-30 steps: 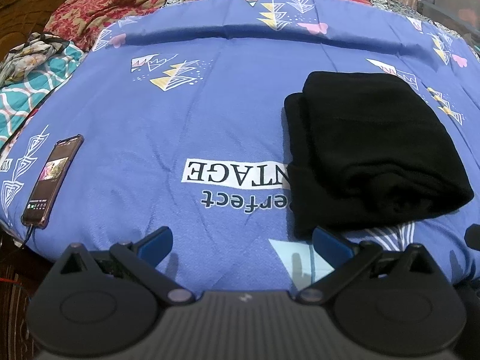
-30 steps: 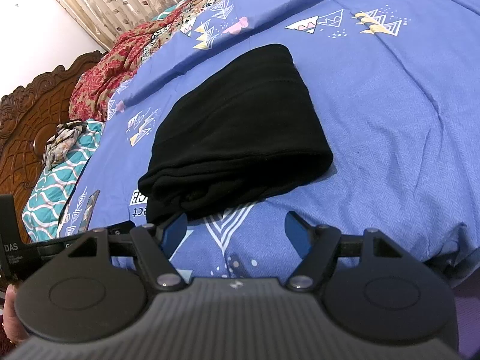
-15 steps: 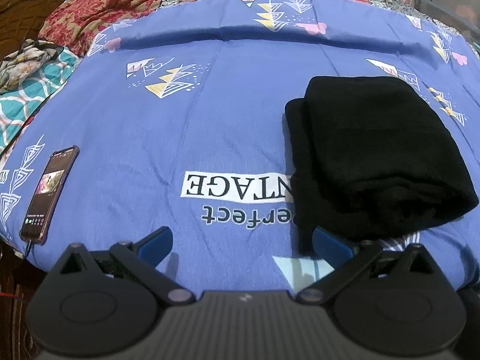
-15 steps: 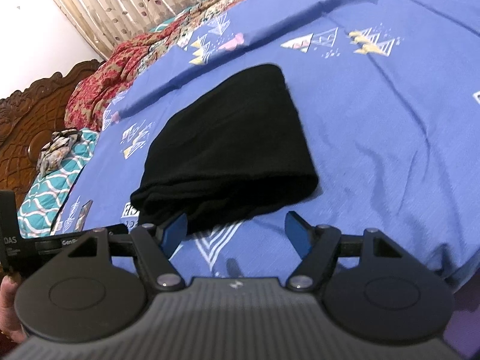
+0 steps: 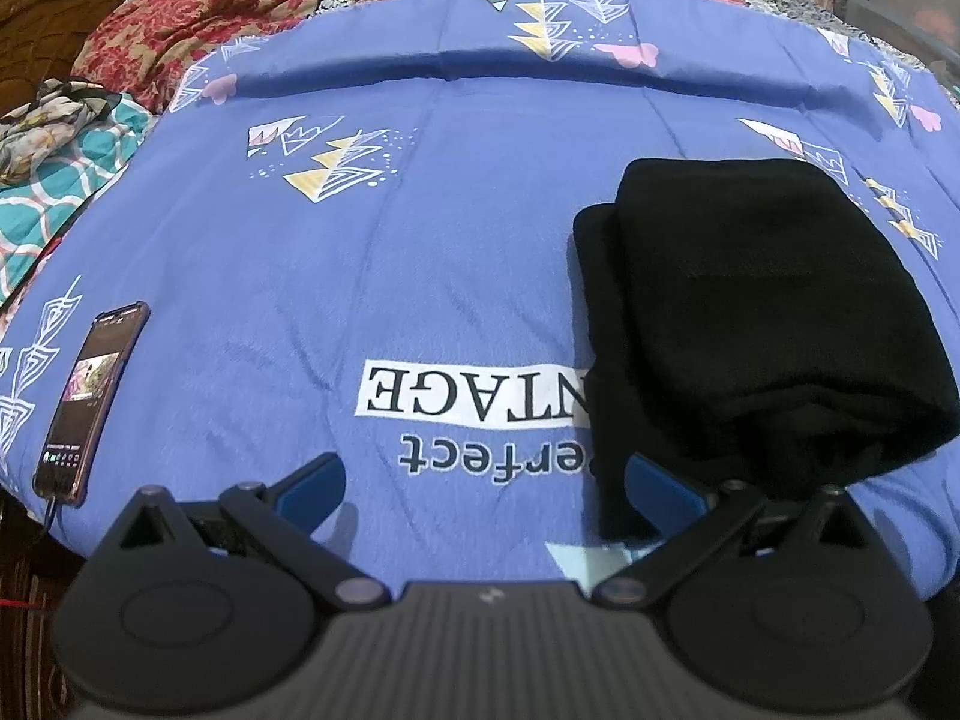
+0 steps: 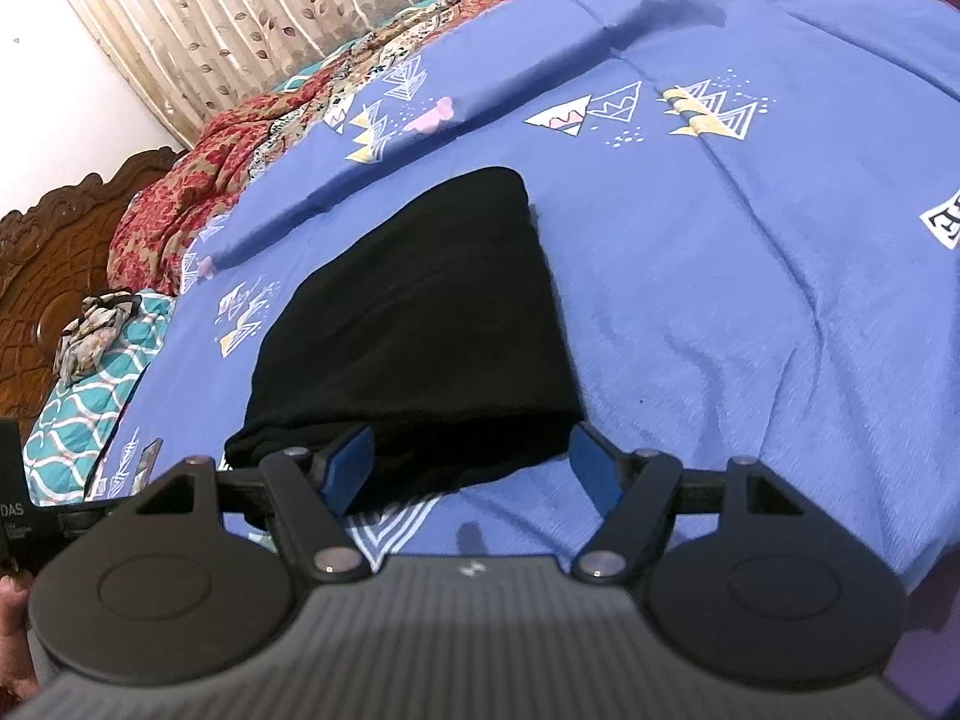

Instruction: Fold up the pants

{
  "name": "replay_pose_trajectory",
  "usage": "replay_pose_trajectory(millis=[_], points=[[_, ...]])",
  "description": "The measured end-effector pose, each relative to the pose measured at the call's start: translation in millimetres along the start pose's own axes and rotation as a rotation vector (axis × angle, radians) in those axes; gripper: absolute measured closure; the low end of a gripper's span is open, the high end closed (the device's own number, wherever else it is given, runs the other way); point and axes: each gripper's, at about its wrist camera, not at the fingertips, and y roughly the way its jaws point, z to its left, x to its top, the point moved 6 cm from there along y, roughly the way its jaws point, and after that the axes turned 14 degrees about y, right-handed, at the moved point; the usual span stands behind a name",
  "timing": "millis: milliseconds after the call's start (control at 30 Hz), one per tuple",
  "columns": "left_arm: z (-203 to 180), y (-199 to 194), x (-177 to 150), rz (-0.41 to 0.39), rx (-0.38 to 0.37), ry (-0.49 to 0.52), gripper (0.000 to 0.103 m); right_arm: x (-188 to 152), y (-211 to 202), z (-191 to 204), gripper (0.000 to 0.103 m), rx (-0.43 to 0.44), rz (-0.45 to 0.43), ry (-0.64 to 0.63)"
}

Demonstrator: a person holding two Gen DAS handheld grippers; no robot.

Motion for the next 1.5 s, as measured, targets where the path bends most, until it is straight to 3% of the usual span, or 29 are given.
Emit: replay_pose_trajectory(millis=[267,467,867,1067,1500], points=[[11.6,6.1,15.3,-0.034,-0.034,-0.02,0.0,13.2,3.1,-3.5,0.029,0.013,-0.007,0.001],[25.3,14.7,31.5,-0.06,-0.106,-0.054,0.0,22.6,10.7,-2.6,0.029,0.027,-0.007,-0.007],[20.2,44.9,42.8,0.001,-0.216,-0.08,0.0,36.9,26.7,-6.0,0.029,0.007,0.001,0.007],[10.8,40.2,47.7,-0.011,-0.19,-0.062,0.0,36.0,24.8,-4.5,0.029,0.006,0.004,-0.001],[3.9,-17.5,51.9,-0.147,-0.041,0.019,0.0,26.9,5.1,8.3,0.028,0.037,-0.018,-0.027]])
